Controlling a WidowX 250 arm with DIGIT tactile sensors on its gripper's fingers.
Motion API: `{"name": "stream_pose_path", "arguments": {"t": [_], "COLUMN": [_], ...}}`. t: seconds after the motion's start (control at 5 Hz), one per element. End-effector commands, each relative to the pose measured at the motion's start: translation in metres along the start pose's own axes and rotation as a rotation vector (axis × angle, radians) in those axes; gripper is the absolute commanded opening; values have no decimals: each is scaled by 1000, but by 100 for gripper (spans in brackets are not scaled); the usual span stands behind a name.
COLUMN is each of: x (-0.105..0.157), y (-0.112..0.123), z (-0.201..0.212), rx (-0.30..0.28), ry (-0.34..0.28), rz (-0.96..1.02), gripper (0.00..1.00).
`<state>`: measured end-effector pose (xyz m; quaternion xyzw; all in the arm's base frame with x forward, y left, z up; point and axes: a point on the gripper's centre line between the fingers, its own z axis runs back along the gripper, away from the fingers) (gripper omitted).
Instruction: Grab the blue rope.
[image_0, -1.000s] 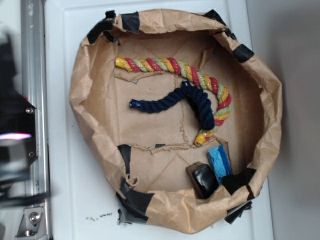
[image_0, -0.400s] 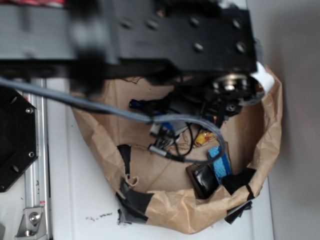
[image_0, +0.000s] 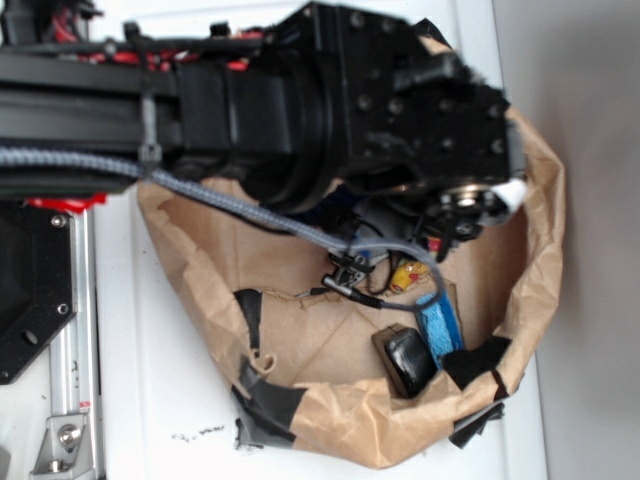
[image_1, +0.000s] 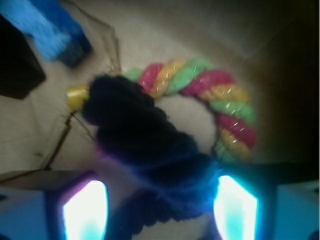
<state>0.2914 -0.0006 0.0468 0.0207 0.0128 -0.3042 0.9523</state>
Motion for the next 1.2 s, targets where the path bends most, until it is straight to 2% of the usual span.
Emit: {"name": "stream_pose_path", "arguments": {"t": [0.0,0.2,0.4,0.6,0.8,1.0], "x": [9,9,3,-8,-35,-52], "y": [-7,-7,-6,-1,8,-6], "z": [-20,-17,27,77,116,116], "rx": [49,76,108,84,2,-65], "ry": [52,45,-43,-95,-77,-107], "rz": [17,36,167,421,674,782], "gripper": [0,0,0,0,0,0]}}
